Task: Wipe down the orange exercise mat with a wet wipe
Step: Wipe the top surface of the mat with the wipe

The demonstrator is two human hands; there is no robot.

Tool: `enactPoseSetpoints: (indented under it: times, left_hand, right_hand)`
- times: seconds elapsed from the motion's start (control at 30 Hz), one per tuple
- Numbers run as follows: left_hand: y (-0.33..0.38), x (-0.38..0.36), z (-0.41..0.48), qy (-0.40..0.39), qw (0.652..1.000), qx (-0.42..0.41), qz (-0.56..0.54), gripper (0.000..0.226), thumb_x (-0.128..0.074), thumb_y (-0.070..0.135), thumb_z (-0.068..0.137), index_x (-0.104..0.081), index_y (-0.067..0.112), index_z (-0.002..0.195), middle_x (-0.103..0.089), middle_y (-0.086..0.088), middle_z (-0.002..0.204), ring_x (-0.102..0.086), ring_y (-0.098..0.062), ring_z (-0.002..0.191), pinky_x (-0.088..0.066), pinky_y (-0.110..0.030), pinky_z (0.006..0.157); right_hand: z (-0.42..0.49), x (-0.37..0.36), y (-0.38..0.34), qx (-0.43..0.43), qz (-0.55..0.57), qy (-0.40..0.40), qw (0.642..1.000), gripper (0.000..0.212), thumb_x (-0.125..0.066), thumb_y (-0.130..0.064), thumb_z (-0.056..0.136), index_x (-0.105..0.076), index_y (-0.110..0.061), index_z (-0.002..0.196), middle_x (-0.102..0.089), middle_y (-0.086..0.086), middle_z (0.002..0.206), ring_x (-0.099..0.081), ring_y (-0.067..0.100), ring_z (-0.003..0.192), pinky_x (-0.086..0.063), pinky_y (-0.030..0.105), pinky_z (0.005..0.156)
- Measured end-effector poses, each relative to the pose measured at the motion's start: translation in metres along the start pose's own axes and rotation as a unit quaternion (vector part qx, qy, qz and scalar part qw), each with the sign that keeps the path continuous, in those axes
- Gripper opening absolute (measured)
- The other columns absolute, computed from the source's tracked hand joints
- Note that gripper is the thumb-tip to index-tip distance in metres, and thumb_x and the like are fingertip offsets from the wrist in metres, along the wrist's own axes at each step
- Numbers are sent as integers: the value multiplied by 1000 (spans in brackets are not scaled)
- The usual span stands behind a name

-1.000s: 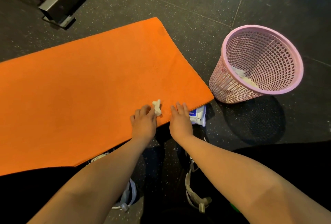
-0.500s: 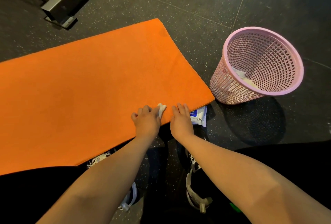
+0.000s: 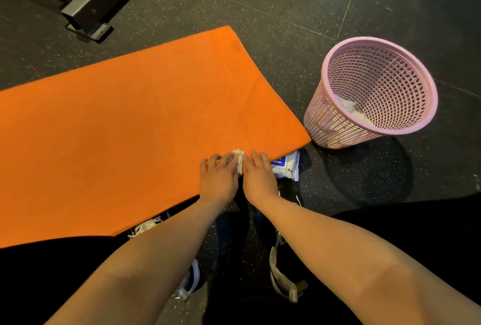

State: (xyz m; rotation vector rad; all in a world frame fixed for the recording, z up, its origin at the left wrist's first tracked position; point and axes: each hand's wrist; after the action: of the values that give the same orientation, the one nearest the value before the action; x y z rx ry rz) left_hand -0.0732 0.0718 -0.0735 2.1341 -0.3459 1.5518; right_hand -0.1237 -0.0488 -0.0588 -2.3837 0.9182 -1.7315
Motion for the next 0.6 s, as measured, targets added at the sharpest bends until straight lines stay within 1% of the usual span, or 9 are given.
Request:
enactPoseSetpoints:
  times: [0.1, 0.17, 0.23, 0.33, 0.43, 0.53, 0.6]
  left_hand:
    - [-11, 3, -6, 3, 998, 61, 10, 48, -32, 36, 105, -36, 24, 151, -32, 5, 158, -24, -30, 143, -13, -54, 119]
    - [-14, 2, -6, 3, 997, 75, -5, 50, -32, 35, 106, -33, 20, 153, -27, 2, 160, -21, -31, 144, -11, -54, 119]
    - [-10, -2, -1, -17, 999, 33, -40, 53, -30, 32, 107, -28, 16, 157, -22, -2, 164, -19, -30, 147, -13, -50, 121]
    - [1, -9, 1, -46, 995, -44, -81, 55, -30, 27, 107, -21, 11, 159, -17, -9, 167, -13, -27, 153, -14, -42, 124]
    - [6, -7, -6, -59, 994, -57, -69, 56, -30, 29, 107, -19, 17, 160, -13, -2, 168, -9, -25, 154, -10, -42, 124]
    - [-6, 1, -12, -63, 997, -36, -40, 54, -18, 41, 109, -19, 23, 160, -11, 4, 168, -5, -18, 155, -5, -44, 125]
    - [-21, 4, -15, -74, 996, 5, -40, 55, -13, 43, 109, -17, 23, 160, -8, 3, 168, -1, -17, 155, -2, -46, 124]
  right_hand:
    - [1, -7, -10, 34, -17, -9, 999, 59, -45, -12, 103, -27, -18, 158, -16, 6, 168, -1, 27, 156, -5, 40, 127]
    - [1, -7, -13, 33, -7, -14, 999, 58, -46, -12, 103, -29, -16, 158, -18, 6, 168, -2, 28, 156, -7, 40, 127]
    - [2, -4, -11, 27, 36, -14, 999, 51, -42, -14, 105, -33, -14, 156, -20, 7, 167, -5, 27, 155, -10, 39, 126]
    - [2, -1, -5, -1, 119, 9, 993, 46, -37, -16, 109, -39, -9, 154, -26, 9, 165, -13, 24, 154, -13, 34, 126]
    - [3, 0, -2, -12, 134, 16, 991, 45, -37, -16, 109, -41, -7, 153, -32, 10, 162, -20, 23, 152, -16, 35, 125]
    - [0, -1, -5, 2, 92, -7, 996, 48, -38, -13, 108, -36, -10, 155, -23, 8, 166, -8, 24, 155, -12, 38, 126]
    - [-3, -5, -9, 12, 66, -13, 998, 48, -40, -12, 106, -37, -13, 155, -20, 6, 167, -1, 25, 156, -12, 42, 126]
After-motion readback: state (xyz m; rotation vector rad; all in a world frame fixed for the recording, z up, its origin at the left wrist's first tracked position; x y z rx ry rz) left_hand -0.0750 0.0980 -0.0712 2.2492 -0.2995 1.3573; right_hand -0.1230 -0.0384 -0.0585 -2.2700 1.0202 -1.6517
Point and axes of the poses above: each hand's wrist, its own z-axis towards the middle knuckle, its own x-axis out of the back of the hand, y = z × x
